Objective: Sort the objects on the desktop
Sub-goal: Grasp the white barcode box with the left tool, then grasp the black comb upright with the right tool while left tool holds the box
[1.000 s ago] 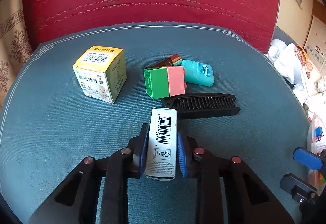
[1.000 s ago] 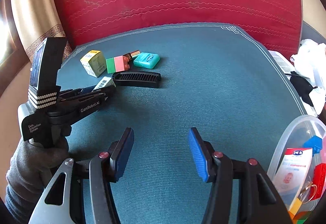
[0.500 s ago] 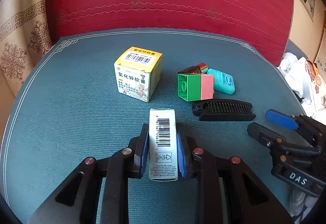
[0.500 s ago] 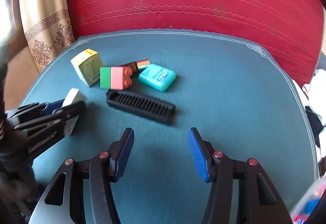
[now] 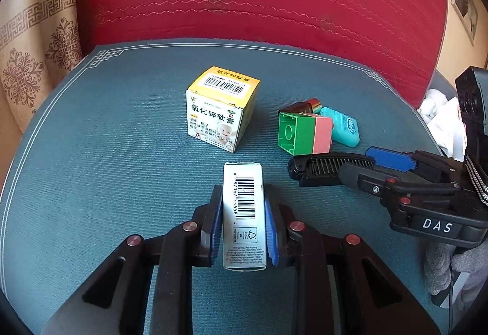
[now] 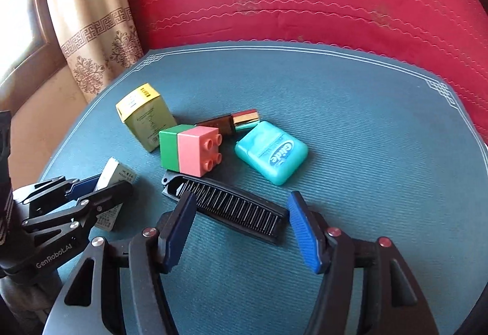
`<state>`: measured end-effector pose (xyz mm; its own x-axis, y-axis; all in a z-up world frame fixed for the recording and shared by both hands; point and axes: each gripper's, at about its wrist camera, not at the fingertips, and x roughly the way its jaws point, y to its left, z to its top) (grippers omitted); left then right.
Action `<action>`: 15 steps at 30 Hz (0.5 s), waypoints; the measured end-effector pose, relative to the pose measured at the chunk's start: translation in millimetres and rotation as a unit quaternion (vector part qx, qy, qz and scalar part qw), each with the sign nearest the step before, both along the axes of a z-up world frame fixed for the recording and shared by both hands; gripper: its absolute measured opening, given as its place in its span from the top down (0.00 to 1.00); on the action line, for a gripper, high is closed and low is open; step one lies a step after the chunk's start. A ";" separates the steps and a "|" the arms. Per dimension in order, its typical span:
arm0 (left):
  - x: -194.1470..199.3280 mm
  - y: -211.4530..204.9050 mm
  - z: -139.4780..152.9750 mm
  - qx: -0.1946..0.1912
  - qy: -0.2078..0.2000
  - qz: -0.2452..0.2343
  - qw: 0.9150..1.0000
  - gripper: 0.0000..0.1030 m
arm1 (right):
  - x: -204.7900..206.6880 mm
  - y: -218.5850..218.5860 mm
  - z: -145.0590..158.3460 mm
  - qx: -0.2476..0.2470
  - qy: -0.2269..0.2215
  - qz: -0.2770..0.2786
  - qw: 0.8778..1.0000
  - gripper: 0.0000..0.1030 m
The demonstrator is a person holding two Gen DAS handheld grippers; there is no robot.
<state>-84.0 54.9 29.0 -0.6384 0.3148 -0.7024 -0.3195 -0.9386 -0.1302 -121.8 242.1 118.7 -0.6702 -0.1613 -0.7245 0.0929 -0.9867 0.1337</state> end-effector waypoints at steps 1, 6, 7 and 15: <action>0.5 -1.6 0.0 0.001 0.000 0.002 1.000 0.74 | 1.2 -0.7 -0.6 -0.002 -0.005 0.006 1.000 0.35; -0.8 -10.6 1.3 0.005 -0.001 0.017 1.000 0.74 | 17.1 -21.2 -4.9 0.007 -0.031 0.060 0.998 0.35; -1.4 -12.8 1.9 0.006 -0.001 0.020 1.000 0.74 | 21.9 -26.2 -4.5 0.000 -0.035 0.074 0.997 0.35; 2.3 -18.1 3.3 0.009 -0.001 0.027 1.000 0.74 | 21.8 -41.5 -6.3 0.030 -0.036 0.056 0.997 0.37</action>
<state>-81.7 36.9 32.3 -0.6536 0.2921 -0.6982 -0.2678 -0.9521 -0.1477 -100.0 200.6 112.5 -0.5960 -0.1872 -0.7809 0.1949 -0.9771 0.0854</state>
